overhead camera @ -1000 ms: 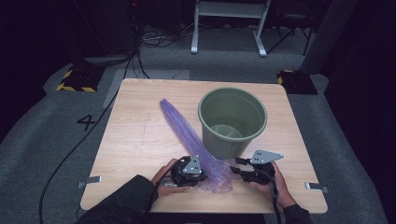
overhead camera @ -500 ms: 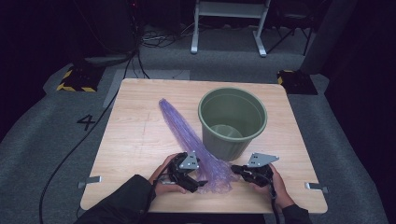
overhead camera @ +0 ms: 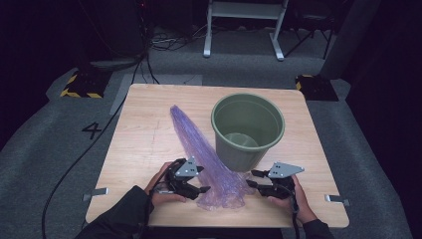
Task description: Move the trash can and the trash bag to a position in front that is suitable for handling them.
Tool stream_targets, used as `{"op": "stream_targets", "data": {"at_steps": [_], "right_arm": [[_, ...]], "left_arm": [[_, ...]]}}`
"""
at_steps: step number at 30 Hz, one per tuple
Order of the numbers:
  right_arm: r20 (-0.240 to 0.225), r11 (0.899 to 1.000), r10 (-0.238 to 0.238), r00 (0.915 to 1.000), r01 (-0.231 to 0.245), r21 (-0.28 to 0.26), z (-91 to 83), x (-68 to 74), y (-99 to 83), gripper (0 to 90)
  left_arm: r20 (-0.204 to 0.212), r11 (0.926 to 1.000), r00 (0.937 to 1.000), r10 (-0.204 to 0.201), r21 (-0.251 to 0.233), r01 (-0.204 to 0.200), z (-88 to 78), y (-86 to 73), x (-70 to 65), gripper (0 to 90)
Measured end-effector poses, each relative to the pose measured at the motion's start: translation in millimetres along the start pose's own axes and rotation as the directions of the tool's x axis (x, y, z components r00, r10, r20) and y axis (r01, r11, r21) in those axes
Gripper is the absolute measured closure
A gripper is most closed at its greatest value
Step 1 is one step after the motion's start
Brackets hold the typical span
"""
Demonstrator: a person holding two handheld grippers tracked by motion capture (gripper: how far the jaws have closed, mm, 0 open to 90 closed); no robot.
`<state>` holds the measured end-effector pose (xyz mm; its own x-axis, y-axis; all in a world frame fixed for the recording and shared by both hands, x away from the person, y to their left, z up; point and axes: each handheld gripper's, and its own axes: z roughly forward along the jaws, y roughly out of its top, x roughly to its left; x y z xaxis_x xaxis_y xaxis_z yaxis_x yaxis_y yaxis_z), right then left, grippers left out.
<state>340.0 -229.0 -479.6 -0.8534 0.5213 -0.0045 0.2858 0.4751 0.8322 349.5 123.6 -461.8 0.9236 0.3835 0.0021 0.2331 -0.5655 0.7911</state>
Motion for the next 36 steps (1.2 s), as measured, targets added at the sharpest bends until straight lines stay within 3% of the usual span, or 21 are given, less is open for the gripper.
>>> {"op": "stream_targets", "data": {"at_steps": [3, 6, 11, 13, 14, 18, 21, 23, 28, 33, 35, 36], "right_arm": [[-0.01, 1.0, -0.005, 0.9999, 0.005, -0.013, -3.8, 2.8, 3.9, 48.8], [-0.028, 1.0, -0.015, 0.9995, 0.014, -0.021, -6.9, 7.8, 8.4, 43.2], [-0.047, 0.999, -0.041, 0.9981, 0.041, 0.005, 4.2, 18.4, 10.2, 34.9], [-0.048, 0.998, -0.043, 0.9979, 0.045, 0.032, 11.7, 19.5, 8.2, 34.5], [-0.046, 0.998, -0.042, 0.9981, 0.044, 0.043, 14.1, 19.3, 7.1, 36.1], [-0.036, 0.993, -0.057, 0.9977, 0.061, 0.097, 20.4, 15.5, 1.4, 69.1], [-0.01, 0.989, -0.083, 0.9965, 0.083, 0.122, 17.1, 7.5, -4.3, 85.2], [-0.003, 0.991, -0.067, 0.9977, 0.067, 0.115, 10.4, -1.8, -10.3, 87.8], [0.032, 0.995, -0.015, 0.9994, 0.012, 0.099, -7.1, -21.7, -21.0, 88.0], [0.082, 0.995, 0.037, 0.9959, -0.045, 0.089, -17.2, -39.2, -30.0, 86.5], [0.098, 0.995, 0.053, 0.9938, -0.061, 0.081, -19.9, -43.4, -31.3, 85.6], [0.105, 0.995, 0.057, 0.9929, -0.065, 0.079, -20.9, -44.6, -31.4, 85.3]], "left_arm": [[-0.051, 0.9996, 0.9984, -0.025, -0.016, 0.025, -11.5, -5.3, 10.0, 26.0], [-0.114, 0.9972, 0.9909, -0.071, -0.03, 0.068, -19.9, -14.3, 24.3, 21.1], [-0.151, 0.9891, 0.9777, -0.146, -0.045, 0.141, -25.0, -26.2, 44.8, 15.6], [-0.171, 0.9888, 0.974, -0.149, -0.038, 0.144, -24.8, -28.6, 49.3, 15.5], [-0.187, 0.9878, 0.9699, -0.156, -0.033, 0.152, -23.9, -29.7, 50.9, 15.6], [-0.223, 0.9845, 0.959, -0.175, -0.044, 0.17, -23.2, -33.2, 57.2, 15.7], [-0.259, 0.9816, 0.9469, -0.191, -0.053, 0.184, -22.4, -34.5, 60.8, 16.3], [-0.279, 0.9808, 0.9402, -0.195, -0.054, 0.187, -21.9, -35.4, 62.8, 17.7], [-0.303, 0.979, 0.9309, -0.204, -0.056, 0.196, -23.6, -38.9, 67.6, 18.3], [-0.343, 0.98, 0.9182, -0.198, -0.046, 0.194, -24.7, -43.3, 72.0, 18.2], [-0.355, 0.98, 0.9144, -0.195, -0.033, 0.196, -25.4, -45.2, 74.1, 18.3], [-0.35, 0.9803, 0.917, -0.192, -0.024, 0.196, -26.2, -45.9, 75.4, 17.9]]}}
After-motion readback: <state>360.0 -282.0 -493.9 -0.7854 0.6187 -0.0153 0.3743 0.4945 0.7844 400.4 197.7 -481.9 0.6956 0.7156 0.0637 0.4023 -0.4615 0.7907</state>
